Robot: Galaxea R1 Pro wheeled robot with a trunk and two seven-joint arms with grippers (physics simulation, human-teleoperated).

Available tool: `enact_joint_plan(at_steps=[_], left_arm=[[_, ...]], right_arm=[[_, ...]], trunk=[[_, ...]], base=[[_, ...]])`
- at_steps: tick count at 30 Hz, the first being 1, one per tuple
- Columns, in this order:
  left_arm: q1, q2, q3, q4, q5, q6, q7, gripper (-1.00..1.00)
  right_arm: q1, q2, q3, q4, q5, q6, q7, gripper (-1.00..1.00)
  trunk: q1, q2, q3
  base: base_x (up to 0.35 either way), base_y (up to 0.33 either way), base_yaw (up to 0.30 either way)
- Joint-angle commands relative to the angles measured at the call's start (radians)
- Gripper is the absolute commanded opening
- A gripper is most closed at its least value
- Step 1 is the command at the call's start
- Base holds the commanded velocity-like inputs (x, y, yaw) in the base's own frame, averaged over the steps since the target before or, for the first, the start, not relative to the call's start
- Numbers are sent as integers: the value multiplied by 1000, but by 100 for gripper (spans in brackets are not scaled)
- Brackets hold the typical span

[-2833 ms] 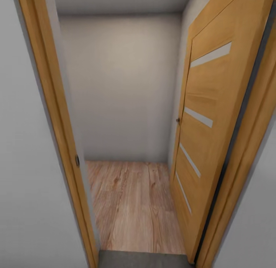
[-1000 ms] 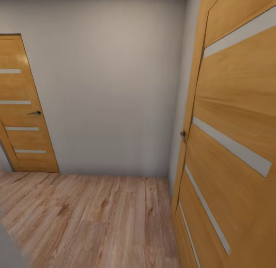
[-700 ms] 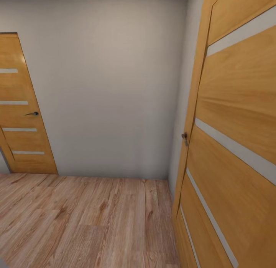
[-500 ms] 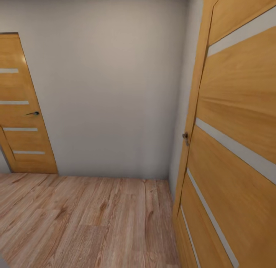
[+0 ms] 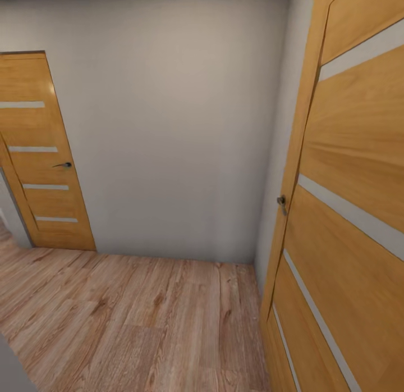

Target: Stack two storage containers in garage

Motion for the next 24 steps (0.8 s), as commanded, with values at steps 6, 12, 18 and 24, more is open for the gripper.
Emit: enact_joint_plan(at_steps=[6,12,18,24], left_arm=[[-1,-2,0,1,5,-3,2,100],[-1,-2,1,1,5,-3,2,100],[-1,-2,1,1,5,-3,2,100],[-1,-2,1,1,5,-3,2,100]], right_arm=[[-1,0,9,3,-10,-6,0,100],[-1,0,9,3,-9,-7,-1,100],[-1,-1,9,3,-7,-11,0,100],[-1,-1,9,3,-7,-9,0,100]], trunk=[[0,-1,-1],[0,-1,-1],[0,-1,-1],[0,-1,-1]], base=[[0,160,1],[0,40,0],[0,3,0],[0,0,0]])
